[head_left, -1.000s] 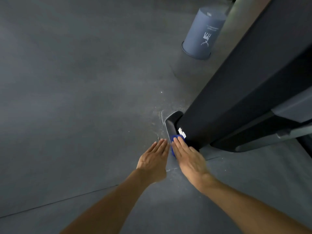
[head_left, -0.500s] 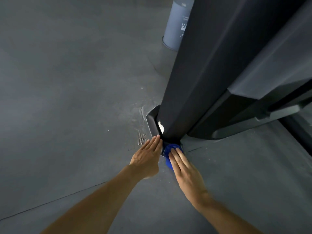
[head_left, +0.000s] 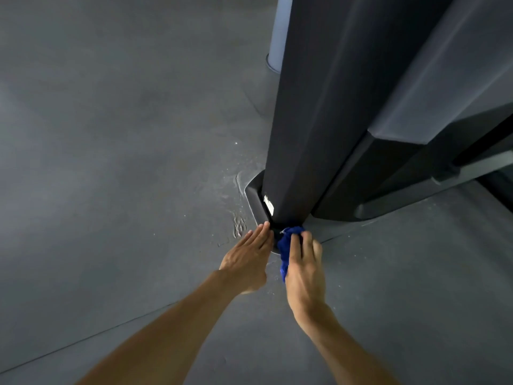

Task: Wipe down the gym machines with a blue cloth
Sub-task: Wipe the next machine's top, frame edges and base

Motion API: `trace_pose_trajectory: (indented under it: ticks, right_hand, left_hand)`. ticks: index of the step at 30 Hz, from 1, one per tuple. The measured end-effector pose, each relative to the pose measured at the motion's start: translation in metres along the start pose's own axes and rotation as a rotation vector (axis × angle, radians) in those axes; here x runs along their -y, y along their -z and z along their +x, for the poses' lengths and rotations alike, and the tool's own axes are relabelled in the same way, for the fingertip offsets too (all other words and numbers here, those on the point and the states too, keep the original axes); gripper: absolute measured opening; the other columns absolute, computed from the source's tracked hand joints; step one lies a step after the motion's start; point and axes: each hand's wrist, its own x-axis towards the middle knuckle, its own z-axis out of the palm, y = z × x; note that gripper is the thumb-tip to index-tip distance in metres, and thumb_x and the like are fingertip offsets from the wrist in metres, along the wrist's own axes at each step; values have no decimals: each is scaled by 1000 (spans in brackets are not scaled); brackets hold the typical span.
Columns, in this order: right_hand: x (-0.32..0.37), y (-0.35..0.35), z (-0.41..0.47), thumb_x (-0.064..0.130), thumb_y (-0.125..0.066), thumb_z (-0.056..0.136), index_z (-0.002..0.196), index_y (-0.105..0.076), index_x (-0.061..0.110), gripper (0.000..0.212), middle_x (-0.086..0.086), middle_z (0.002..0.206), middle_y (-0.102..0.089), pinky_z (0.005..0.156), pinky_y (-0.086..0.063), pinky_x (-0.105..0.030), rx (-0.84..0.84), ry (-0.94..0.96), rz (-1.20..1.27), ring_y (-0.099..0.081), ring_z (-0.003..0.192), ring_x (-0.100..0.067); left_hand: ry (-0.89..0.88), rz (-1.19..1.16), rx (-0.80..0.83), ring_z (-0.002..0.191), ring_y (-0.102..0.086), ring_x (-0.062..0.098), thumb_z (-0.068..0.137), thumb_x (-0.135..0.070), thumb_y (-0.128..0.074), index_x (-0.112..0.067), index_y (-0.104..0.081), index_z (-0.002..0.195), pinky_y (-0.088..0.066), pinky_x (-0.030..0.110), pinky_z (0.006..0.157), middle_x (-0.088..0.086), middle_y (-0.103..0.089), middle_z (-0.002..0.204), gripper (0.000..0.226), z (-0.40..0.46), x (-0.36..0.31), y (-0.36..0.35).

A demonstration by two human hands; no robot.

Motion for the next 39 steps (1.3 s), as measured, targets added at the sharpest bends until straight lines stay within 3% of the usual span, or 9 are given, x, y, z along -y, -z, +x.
trace_pose_trajectory:
  ticks: [4,10,14,16,19,23,26,33,39]
  right_hand:
    - [-12,15,2,1,-97,42,123,-65,-4,88,-18,120,-65,88,-59,-35,-36,114,-34,-62,103,-32]
    - [22,7,16,5,-86,65,137,-60,-5,77,-22,136,-63,95,-56,-38,-44,357,-369,-62,123,-33]
    - [59,5,49,9,-42,96,149,-46,-3,54,-17,147,-54,107,-44,-30,-97,399,-569,-52,135,-26]
    - [79,6,70,8,-34,102,149,-40,-8,50,-26,148,-50,113,-39,-37,-125,393,-654,-45,138,-34]
    - [95,6,89,12,-38,104,149,-36,-14,52,-32,152,-42,119,-33,-43,-64,311,-669,-37,145,-40]
    - [61,2,58,9,-72,86,137,-58,-7,56,-24,137,-62,107,-48,-35,-44,350,-581,-58,128,-33]
    - [28,-2,28,0,-49,88,133,-63,-6,48,-24,134,-64,98,-53,-32,-123,387,-573,-64,119,-31]
    - [80,3,74,12,-71,90,143,-49,-10,62,-23,143,-57,114,-41,-37,-89,326,-566,-51,135,-33]
    - [34,0,47,14,-73,76,136,-64,2,61,-14,139,-63,102,-50,-29,-13,487,-458,-58,128,-25]
  left_hand:
    - [8,59,-15,156,24,18,101,-10,-44,-11,15,163,14,33,126,7,24,170,86,-5,14,8]
    - [108,26,-26,157,23,20,104,-13,-40,-9,17,162,13,35,128,9,24,170,82,-14,35,6]
    - [123,-15,-51,157,23,17,102,-12,-40,-9,18,162,15,32,127,6,24,171,83,-17,43,-2]
    - [120,-46,-76,157,22,16,103,-13,-40,-11,15,163,14,32,128,5,21,172,82,-17,43,-9]
    - [112,-37,-84,157,23,16,103,-13,-41,-13,14,164,12,34,129,4,20,172,82,-18,47,-13]
    - [129,10,-48,155,25,18,102,-7,-35,-9,16,162,17,33,125,8,24,170,79,-29,61,-7]
    - [150,3,-39,153,28,18,102,-8,-35,-10,17,162,17,34,125,7,26,169,80,-33,71,-3]
    - [214,-24,-12,156,25,23,109,-43,-34,-14,16,164,12,40,129,5,25,170,79,-41,74,-18]
    - [164,47,-35,156,25,21,109,-43,-34,-14,21,161,16,37,125,4,27,169,81,-41,61,-17]
